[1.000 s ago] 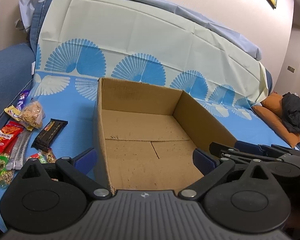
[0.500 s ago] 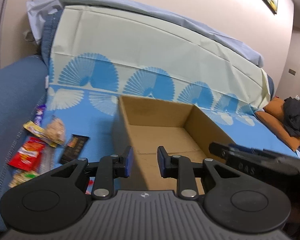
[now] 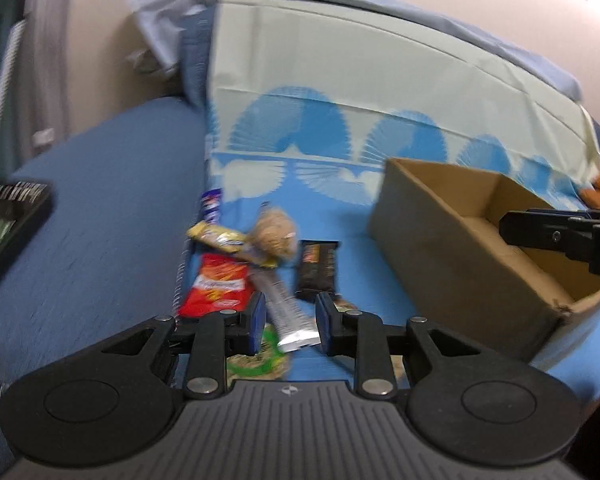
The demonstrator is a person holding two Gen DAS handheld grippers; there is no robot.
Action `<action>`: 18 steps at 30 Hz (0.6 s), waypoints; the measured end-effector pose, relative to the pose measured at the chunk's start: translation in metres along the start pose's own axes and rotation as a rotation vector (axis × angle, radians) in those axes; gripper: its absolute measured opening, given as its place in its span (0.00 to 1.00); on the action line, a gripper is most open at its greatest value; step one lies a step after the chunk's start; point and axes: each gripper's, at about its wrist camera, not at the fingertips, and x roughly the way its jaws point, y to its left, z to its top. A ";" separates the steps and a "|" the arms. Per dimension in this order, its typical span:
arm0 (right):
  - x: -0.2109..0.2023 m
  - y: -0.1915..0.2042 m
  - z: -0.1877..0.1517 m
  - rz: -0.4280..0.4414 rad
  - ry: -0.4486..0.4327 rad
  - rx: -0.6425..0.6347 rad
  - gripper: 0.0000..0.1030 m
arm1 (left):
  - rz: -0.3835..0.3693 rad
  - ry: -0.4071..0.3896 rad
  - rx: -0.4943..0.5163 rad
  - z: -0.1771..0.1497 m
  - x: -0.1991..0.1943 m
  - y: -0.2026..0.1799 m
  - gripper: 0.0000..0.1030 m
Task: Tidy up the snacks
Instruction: 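Swing both tools from the cardboard box toward the snack pile, then grasp the white-green pastry pack with the right gripper while the left gripper approaches the round nut bag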
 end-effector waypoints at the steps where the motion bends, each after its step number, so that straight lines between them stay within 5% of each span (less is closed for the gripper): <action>1: 0.005 0.007 0.001 0.018 0.005 -0.010 0.44 | 0.014 -0.007 -0.016 -0.003 0.000 0.005 0.35; 5: 0.032 0.040 -0.001 0.065 0.051 -0.078 0.44 | 0.061 0.015 -0.088 -0.005 0.002 0.018 0.44; 13: 0.101 0.070 -0.028 0.013 0.238 -0.171 0.48 | 0.062 0.066 -0.048 -0.007 0.015 0.009 0.50; 18: 0.126 0.069 -0.046 -0.032 0.326 -0.213 0.67 | 0.062 0.074 -0.057 -0.010 0.025 0.007 0.51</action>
